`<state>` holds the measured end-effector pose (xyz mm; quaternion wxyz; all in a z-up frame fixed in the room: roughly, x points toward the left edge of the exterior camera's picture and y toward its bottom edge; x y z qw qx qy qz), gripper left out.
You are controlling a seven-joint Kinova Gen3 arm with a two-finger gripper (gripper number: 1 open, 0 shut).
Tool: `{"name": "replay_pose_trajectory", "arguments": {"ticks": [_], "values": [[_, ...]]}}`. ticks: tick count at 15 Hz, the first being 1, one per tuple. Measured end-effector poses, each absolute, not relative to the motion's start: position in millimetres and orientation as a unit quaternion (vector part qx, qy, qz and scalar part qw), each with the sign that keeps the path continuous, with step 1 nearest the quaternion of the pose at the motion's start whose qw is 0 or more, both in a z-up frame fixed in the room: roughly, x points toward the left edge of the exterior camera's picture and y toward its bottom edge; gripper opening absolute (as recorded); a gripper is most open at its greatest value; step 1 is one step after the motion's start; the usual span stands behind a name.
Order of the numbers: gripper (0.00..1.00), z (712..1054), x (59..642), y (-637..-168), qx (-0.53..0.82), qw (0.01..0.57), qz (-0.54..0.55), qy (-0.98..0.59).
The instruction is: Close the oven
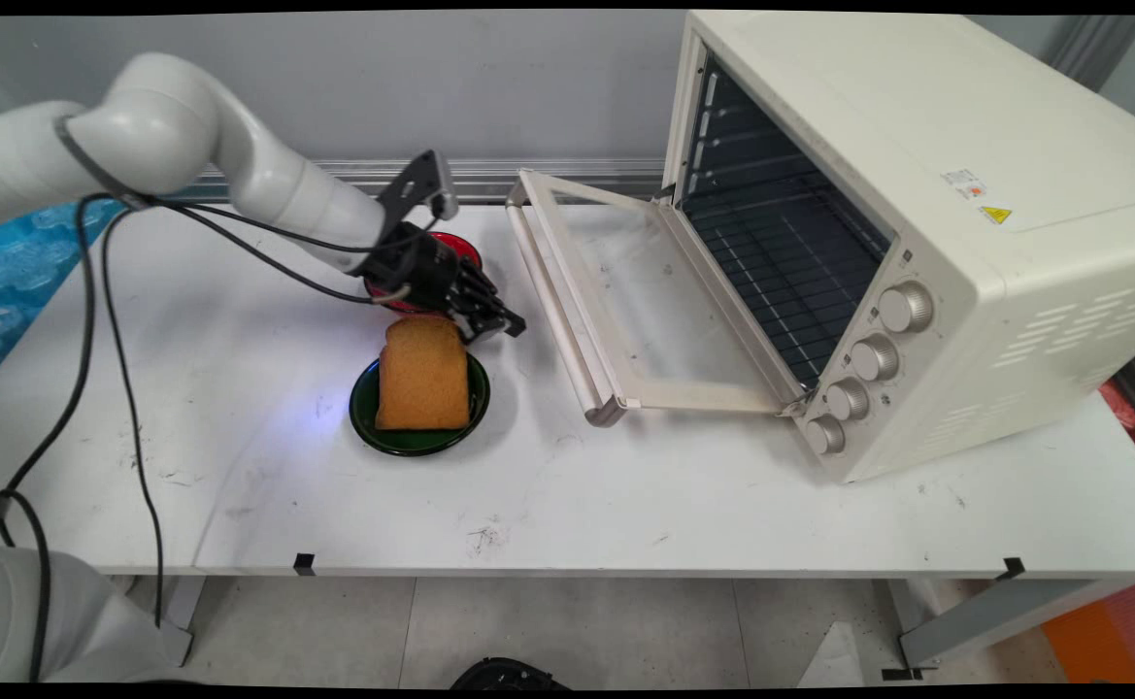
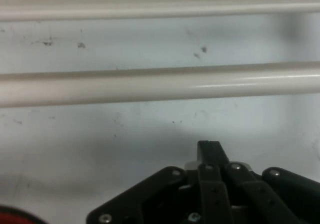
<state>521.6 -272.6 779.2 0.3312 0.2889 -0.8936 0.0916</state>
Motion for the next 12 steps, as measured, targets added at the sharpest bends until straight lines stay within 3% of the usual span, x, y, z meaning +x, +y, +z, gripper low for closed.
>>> {"name": "replay_pose_trajectory", "arguments": {"ticks": [12], "values": [[0.00, 740, 497, -311, 0.285, 0.341, 0.092, -0.891]]}}
